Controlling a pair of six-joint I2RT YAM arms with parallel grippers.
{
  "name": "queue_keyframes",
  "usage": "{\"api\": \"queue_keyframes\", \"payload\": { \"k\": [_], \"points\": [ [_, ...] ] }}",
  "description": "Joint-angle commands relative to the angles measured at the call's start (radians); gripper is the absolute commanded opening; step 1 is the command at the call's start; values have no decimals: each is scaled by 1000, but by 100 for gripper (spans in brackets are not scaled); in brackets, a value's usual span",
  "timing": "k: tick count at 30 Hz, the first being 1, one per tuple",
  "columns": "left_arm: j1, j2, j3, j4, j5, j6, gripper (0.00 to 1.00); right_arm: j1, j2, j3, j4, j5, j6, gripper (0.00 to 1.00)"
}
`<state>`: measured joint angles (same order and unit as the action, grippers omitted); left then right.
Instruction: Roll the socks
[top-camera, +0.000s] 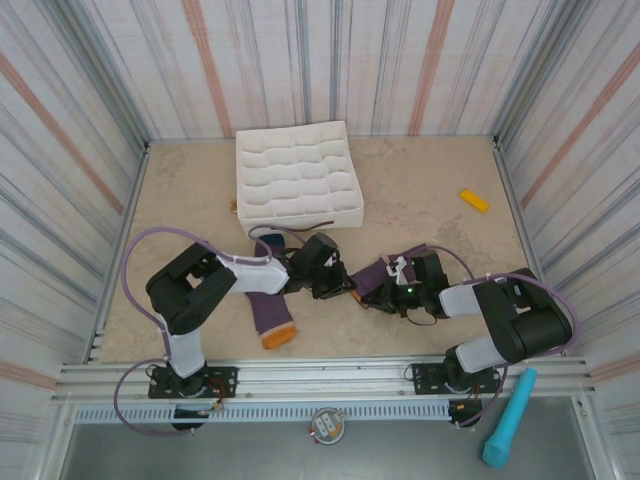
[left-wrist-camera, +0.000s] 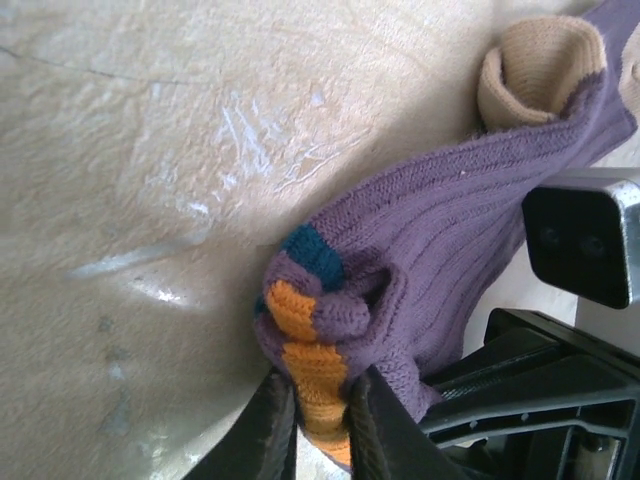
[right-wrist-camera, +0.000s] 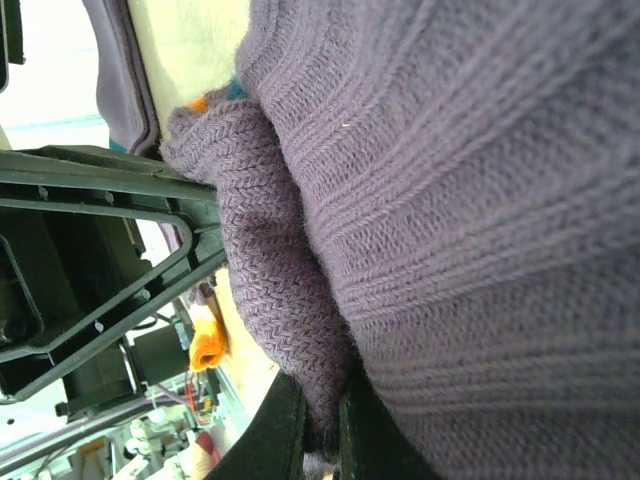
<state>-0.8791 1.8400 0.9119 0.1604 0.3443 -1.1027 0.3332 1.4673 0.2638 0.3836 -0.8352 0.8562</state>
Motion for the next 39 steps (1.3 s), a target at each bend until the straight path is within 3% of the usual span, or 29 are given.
{"api": "queue_keyframes", "payload": {
  "k": [1,3,8,13,16,18,23,30,39],
  "points": [
    [21,23,5,-133,-47,1,7,-9,16,14,-109,52,-16,13],
    [28,22,11,-154,-42,2,0,-7,3,27,-141,54,-35,19],
    [44,8,31,-218,-23,-1,0,10,-70,71,-245,84,-93,32],
    [49,-14,85,-334,-13,33,0,112,-204,154,-412,186,-180,54],
    [53,-24,112,-381,-3,44,0,166,-281,185,-475,270,-208,60],
    [57,-27,122,-404,6,47,0,206,-326,202,-523,355,-234,61],
    [66,-26,156,-478,28,62,0,417,-417,248,-660,756,-334,62],
    [85,-24,156,-499,66,69,0,716,-389,298,-731,1208,-420,62],
    [100,-6,171,-516,97,86,0,952,-150,408,-678,1506,-528,60]
  ]
}}
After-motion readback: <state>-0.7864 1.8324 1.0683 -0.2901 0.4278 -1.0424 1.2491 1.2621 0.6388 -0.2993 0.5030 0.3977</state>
